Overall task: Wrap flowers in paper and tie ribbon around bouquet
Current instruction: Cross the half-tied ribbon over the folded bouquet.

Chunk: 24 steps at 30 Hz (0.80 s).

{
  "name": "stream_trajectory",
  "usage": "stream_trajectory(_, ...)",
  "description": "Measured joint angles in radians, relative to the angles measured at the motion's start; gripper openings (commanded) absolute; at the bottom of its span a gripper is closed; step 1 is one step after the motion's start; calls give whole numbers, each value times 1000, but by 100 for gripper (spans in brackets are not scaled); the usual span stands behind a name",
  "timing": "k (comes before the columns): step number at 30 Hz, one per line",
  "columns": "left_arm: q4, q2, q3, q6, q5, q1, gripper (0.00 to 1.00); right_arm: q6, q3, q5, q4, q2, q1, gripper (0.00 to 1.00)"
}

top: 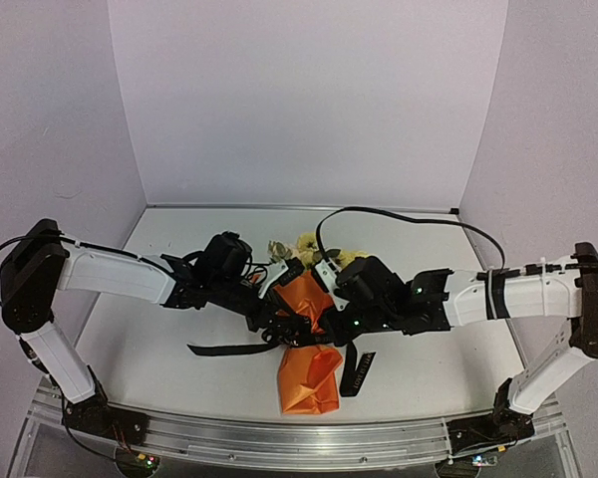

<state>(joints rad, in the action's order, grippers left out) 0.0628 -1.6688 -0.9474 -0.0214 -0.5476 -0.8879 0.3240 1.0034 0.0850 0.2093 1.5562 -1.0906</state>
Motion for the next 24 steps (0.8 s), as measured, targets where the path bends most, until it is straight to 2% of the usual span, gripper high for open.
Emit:
stream_trajectory(1,0,0,0,1,0,0,0,1,-7,-5,2,-6,5,34)
stream_trajectory(4,-2,0,0,3,0,0,0,-8,-35,-48,7,-27,17,43)
stream_trajectory(6,-5,0,0,4,0,0,0,-18,-53,-85,12,-39,23,59)
stream_trajectory(11,-14,0,0,4,8,0,0,-84,-131,-135,-18,-69,23,68)
stream_trajectory(16,-20,-3,0,19,27,0,0,-231,-209,-190,-126,-71,23,70)
stream_trajectory(24,-20,-3,0,49,35,0,0,-373,-213,-214,-240,-44,65,64)
